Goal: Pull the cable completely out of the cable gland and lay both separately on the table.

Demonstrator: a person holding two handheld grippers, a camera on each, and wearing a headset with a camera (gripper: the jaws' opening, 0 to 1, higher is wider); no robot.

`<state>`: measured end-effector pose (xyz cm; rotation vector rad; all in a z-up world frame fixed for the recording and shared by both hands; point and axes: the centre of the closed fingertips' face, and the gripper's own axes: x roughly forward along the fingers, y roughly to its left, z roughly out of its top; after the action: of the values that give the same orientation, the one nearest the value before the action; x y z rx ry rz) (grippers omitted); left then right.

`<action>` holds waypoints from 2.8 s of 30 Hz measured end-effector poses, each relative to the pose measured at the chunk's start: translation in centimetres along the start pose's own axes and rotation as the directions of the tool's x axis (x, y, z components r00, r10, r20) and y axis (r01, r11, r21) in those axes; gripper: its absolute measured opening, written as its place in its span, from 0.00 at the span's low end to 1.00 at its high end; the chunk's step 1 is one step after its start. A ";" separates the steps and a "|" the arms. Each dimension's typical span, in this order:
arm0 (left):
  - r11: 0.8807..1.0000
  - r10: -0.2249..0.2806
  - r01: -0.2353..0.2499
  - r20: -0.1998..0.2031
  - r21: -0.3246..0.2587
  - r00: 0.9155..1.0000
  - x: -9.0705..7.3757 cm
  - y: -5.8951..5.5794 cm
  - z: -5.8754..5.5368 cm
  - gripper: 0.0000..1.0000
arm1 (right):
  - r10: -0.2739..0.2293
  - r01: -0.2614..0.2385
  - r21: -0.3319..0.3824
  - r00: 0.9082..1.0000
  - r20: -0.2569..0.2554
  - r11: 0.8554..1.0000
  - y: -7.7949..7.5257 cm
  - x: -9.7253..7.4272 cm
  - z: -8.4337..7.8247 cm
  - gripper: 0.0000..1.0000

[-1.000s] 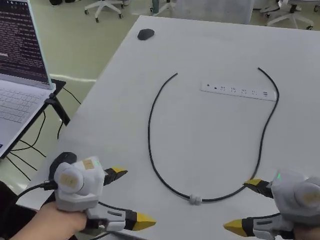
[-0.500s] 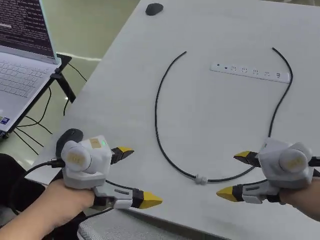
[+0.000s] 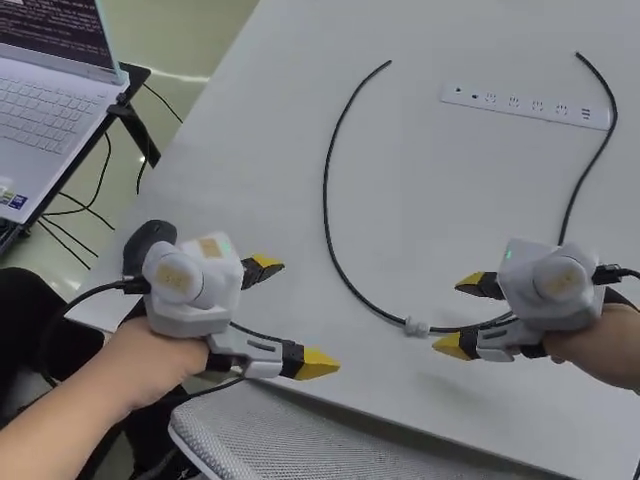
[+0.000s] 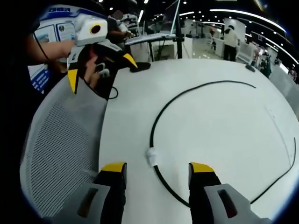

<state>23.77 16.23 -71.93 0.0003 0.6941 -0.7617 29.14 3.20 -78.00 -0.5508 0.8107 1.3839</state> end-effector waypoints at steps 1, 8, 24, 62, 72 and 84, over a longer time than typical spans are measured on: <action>1.000 0.001 -0.001 -0.002 0.005 1.000 0.0 0.1 -0.1 0.95 | 0.006 -0.006 -0.011 1.000 -0.008 1.000 0.1 0.2 -0.1 0.49; 1.000 -0.010 0.011 -0.047 0.021 0.999 0.1 -0.2 -0.4 0.92 | 0.033 -0.035 -0.048 0.999 -0.036 0.998 0.8 1.4 0.0 0.40; 0.998 -0.016 0.021 -0.100 0.055 0.995 0.1 -0.2 -0.9 0.89 | 0.082 -0.087 -0.068 0.993 -0.079 0.994 0.3 3.2 -0.8 0.21; 0.992 -0.018 0.036 -0.139 0.125 0.990 1.4 0.1 -0.8 0.87 | 0.132 -0.138 -0.057 0.987 -0.091 0.989 1.2 2.4 -0.1 0.07; 0.988 -0.027 0.043 -0.107 0.149 0.994 1.6 -0.6 0.9 0.85 | 0.138 -0.142 -0.064 0.988 -0.064 0.988 2.0 0.9 1.5 0.06; 0.973 -0.064 0.084 -0.096 0.213 0.993 3.0 -2.3 3.0 0.84 | 0.133 -0.138 -0.084 0.989 -0.061 0.987 3.1 -1.4 2.4 0.06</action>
<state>25.60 11.88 -70.75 0.2094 0.6952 -0.9106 26.48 4.56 -75.05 -0.6131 0.8474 1.5403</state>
